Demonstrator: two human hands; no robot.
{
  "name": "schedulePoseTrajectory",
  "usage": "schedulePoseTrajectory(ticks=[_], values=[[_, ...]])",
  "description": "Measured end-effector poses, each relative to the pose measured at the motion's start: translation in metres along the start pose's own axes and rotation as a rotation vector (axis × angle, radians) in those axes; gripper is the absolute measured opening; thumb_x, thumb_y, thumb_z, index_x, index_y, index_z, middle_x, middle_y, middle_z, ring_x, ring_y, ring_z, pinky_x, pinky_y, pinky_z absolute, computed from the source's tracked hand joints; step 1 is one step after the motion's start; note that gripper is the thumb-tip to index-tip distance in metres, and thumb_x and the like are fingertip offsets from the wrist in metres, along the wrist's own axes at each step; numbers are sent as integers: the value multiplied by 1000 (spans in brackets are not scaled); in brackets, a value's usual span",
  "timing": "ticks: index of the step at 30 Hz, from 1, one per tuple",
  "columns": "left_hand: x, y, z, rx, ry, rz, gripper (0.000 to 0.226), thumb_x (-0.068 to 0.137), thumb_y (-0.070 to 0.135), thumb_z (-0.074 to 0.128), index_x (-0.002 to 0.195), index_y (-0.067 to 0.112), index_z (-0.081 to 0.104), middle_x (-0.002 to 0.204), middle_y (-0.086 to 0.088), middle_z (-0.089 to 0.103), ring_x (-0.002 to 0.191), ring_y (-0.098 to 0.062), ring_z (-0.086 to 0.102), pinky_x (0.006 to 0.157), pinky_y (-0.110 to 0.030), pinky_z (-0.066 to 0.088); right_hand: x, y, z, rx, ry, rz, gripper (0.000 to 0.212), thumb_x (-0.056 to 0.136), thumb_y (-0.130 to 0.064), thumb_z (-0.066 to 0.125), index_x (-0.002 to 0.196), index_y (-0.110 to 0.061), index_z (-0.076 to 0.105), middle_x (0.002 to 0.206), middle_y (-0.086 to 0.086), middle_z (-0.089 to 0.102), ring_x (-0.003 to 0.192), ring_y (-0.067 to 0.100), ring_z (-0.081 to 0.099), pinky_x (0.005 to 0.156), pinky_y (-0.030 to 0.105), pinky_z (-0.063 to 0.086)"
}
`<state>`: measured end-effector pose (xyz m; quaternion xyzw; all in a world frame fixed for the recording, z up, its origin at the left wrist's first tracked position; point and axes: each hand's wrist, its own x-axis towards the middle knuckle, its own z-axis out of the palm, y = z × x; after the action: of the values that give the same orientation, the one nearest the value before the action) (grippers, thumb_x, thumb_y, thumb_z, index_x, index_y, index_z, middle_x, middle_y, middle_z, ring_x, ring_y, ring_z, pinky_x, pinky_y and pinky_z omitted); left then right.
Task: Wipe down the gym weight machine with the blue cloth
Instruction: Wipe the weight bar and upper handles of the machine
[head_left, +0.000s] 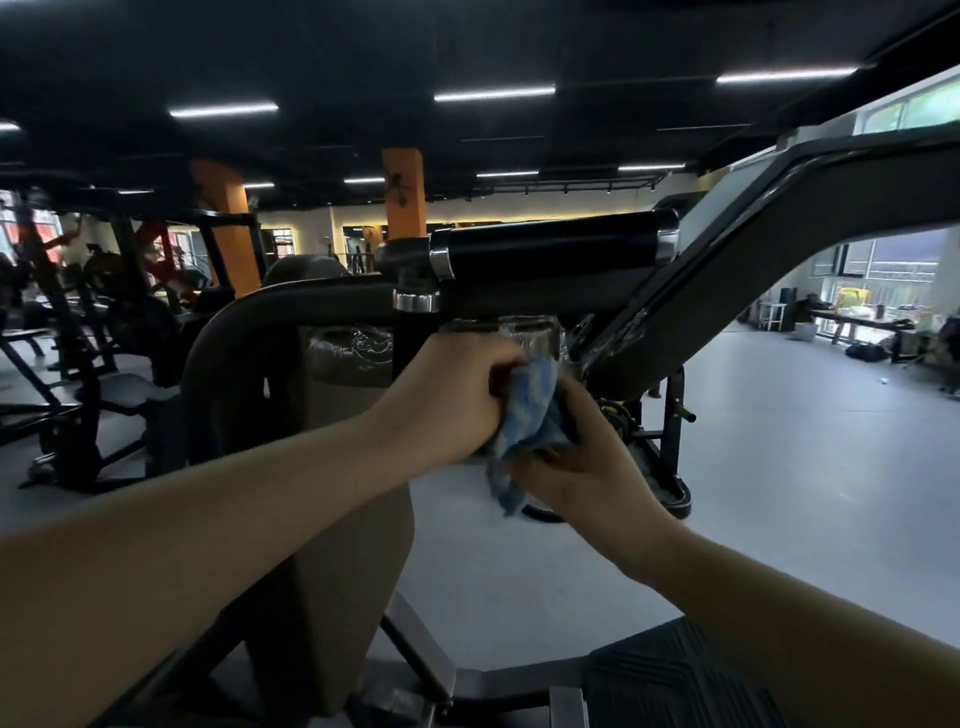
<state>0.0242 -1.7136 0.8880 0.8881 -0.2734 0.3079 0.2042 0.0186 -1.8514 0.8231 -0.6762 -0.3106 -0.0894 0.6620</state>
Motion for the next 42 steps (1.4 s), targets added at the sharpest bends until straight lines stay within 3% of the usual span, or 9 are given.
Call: schedulePoseTrajectory(ticks=[3,6,9,12,16,23,29,35,42], values=[[15,10,-11,56,-66,104,35,83,-1,60,116,10,64,99,3,60,85,-4,53,71,-6,39,13,3,-11,-352,209,-234,64,79,10,61,117,-38,42,107,-12,58,96,-5,57,78,8,44],[22,2,-27,315,21,278,38,83,12,66,120,17,60,115,2,57,105,-8,50,88,-13,35,30,9,-26,-589,408,-340,52,79,10,56,124,-13,46,119,4,55,108,15,53,87,24,47],[26,-16,-34,625,196,416,57,71,11,76,124,11,55,125,-10,54,116,-28,49,94,-39,40,41,18,-39,-998,515,-292,63,86,3,52,143,-8,29,149,10,27,137,26,26,115,37,24],[35,-28,-38,735,207,363,75,75,18,75,140,12,39,140,-11,45,127,-30,43,102,-41,35,47,24,-51,-1325,629,-275,66,92,-11,48,149,-5,14,156,14,12,145,28,4,114,32,-10],[45,-31,-44,657,208,304,63,86,21,65,142,16,36,135,-5,51,125,-25,46,102,-37,34,59,19,-66,-1521,685,-103,69,96,-22,41,151,-12,1,159,7,7,146,24,-1,114,41,-12],[52,-45,-49,651,151,222,57,89,22,61,141,18,35,127,-3,54,115,-25,50,100,-34,29,87,13,-29,-1483,628,-117,67,93,-5,37,151,-14,5,155,4,20,144,21,12,118,42,-2],[55,-55,-41,637,247,269,62,90,24,58,144,21,30,120,4,55,115,-17,51,99,-34,29,112,29,30,-1602,276,-324,72,91,-5,38,151,-17,1,156,6,16,145,23,8,117,38,-6],[56,-58,-40,585,264,247,62,90,21,57,144,24,29,120,6,54,117,-15,49,101,-36,26,93,19,-27,-1562,743,-31,69,92,-20,44,150,-16,8,155,9,21,145,27,10,116,47,-1],[56,-58,-39,530,303,239,59,86,14,56,140,27,36,111,7,56,111,-14,51,92,-35,25,105,17,-22,-1582,595,-117,65,93,-35,36,151,-19,10,157,5,16,146,23,6,119,39,-4]])
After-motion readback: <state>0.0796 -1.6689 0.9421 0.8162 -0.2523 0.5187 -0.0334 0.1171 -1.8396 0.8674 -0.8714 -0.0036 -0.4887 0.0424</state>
